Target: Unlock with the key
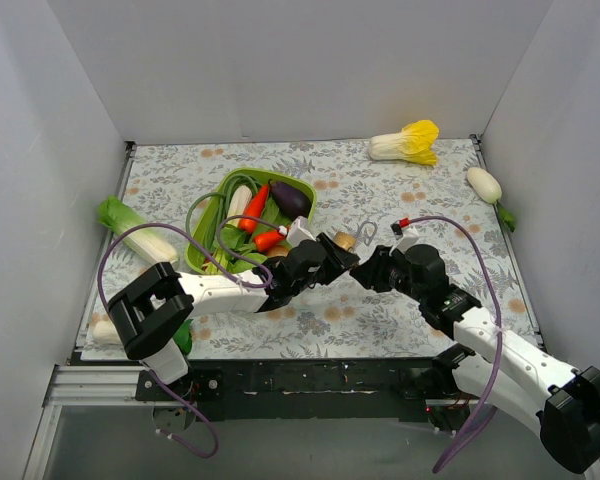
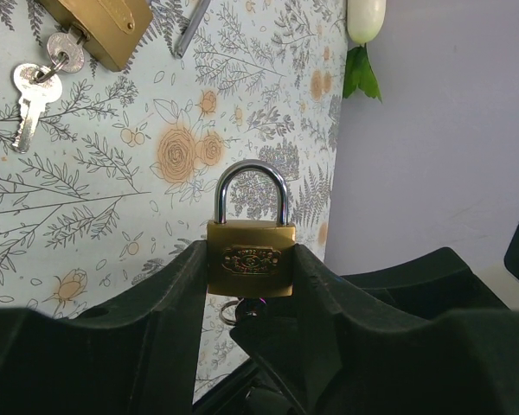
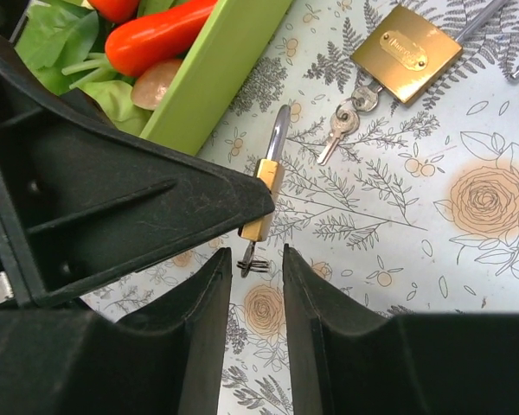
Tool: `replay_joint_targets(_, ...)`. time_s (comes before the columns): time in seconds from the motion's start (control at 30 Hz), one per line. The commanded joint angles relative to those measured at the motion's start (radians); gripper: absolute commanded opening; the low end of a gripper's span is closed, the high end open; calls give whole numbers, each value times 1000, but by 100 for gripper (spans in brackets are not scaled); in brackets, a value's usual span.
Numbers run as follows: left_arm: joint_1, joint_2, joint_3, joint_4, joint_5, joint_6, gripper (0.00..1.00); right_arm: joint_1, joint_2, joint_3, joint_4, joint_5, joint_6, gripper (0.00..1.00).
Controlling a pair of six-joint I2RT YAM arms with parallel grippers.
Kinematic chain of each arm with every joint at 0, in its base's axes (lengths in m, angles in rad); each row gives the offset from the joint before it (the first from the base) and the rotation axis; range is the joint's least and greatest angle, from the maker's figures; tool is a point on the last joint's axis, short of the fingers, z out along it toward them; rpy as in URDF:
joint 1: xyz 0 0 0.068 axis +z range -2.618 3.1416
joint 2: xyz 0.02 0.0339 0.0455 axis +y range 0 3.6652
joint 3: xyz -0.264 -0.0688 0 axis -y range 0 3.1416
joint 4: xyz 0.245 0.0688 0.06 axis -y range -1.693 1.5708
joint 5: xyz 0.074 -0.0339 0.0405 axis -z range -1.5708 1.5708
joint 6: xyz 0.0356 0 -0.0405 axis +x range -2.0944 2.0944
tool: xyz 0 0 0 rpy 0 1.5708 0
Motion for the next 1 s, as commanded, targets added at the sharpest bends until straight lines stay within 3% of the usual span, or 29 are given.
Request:
replay_joint_targets(0.0, -2, -15, 45, 27, 8, -38, 0, 6, 23, 36, 65, -16, -9, 36)
replay_joint_targets(0.17, -2, -13, 42, 31, 13, -36, 0, 6, 20, 28, 82, -2, -6, 22)
replay_joint_targets(0.33, -2, -13, 30, 53, 21, -30, 0, 6, 26, 22, 116, 1, 5, 18)
replay_joint_targets(0.53, -2, -27, -27, 171, 42, 2, 0, 4, 35, 9, 122, 33, 23, 7)
replay_joint_targets(0.57, -2, -30, -41, 196, 48, 11, 0, 4, 30, 7, 121, 39, 32, 1)
replay_joint_targets(0.97, -2, -51, -191, 497, 154, 86, 0, -5, -40, -39, 161, 39, 72, 1)
